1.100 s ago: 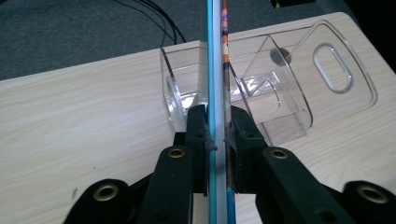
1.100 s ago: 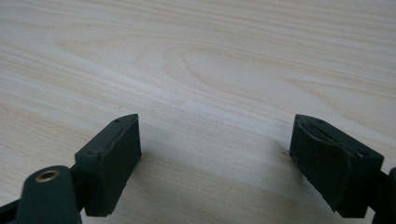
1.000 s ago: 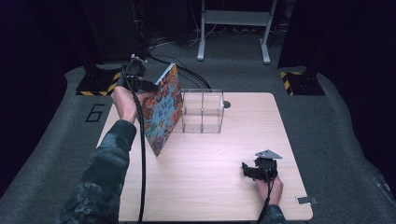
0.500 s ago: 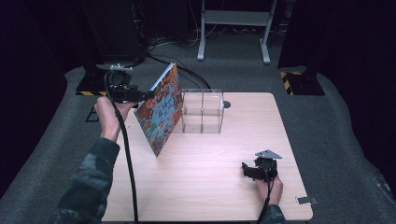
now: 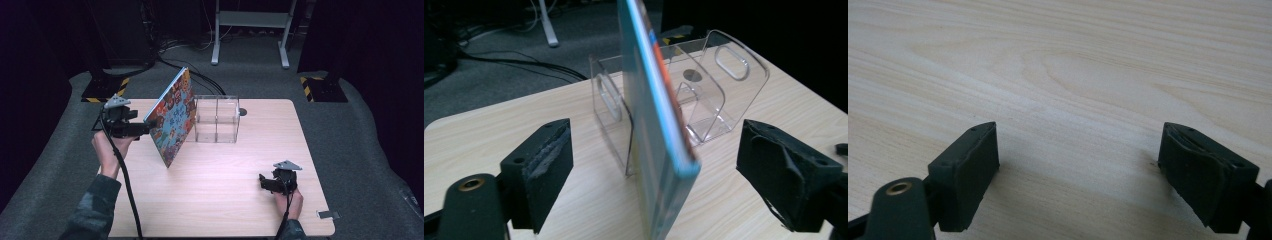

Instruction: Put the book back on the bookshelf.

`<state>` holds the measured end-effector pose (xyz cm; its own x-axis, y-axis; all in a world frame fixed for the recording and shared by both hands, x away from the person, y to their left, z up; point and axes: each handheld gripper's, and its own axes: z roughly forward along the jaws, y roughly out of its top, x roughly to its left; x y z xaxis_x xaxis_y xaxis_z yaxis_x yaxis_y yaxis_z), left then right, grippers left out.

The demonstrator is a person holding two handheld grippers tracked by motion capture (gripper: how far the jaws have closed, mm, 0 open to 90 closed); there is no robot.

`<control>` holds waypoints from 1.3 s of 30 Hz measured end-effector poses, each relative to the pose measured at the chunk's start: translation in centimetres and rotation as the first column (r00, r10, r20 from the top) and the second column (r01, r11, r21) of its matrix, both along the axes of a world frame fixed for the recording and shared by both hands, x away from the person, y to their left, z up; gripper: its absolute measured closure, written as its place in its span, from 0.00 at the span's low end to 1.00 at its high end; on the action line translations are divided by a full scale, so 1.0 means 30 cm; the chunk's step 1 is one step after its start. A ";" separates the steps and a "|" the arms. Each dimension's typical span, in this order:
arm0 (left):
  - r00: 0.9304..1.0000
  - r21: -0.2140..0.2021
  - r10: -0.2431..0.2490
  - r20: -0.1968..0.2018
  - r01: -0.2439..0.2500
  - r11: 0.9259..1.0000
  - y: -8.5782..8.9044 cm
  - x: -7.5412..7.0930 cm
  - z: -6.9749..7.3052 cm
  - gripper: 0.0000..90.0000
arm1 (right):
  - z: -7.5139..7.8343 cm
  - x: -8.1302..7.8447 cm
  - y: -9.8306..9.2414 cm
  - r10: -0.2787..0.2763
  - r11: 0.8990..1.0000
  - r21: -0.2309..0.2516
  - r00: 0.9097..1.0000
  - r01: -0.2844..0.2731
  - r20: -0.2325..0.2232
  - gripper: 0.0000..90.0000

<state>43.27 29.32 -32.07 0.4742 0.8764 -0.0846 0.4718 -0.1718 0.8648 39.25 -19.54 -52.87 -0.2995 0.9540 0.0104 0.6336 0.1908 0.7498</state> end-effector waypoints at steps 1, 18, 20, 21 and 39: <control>1.000 -0.006 0.000 -0.004 0.000 1.000 0.001 -0.007 -0.024 0.18 | 0.000 0.000 0.001 -0.004 1.000 0.002 1.000 0.004 0.001 0.18; 0.992 -0.083 0.015 -0.123 -0.025 0.996 -0.071 -0.035 -0.410 0.49 | 0.000 0.001 -0.002 -0.003 1.000 -0.002 1.000 0.003 -0.001 0.18; 0.990 -0.097 0.035 -0.134 -0.049 0.994 -0.088 -0.026 -0.437 0.54 | 0.000 0.001 -0.002 -0.003 1.000 -0.002 1.000 0.003 -0.001 0.18; 0.989 -0.100 0.030 -0.145 -0.045 0.994 -0.091 -0.021 -0.449 0.57 | 0.000 0.001 -0.002 -0.004 1.000 -0.001 1.000 0.004 -0.002 0.18; 0.970 -0.263 0.100 -0.222 -0.159 0.952 -0.117 -0.007 -0.508 0.76 | 0.000 0.001 0.000 -0.013 1.000 0.000 1.000 0.013 0.000 0.19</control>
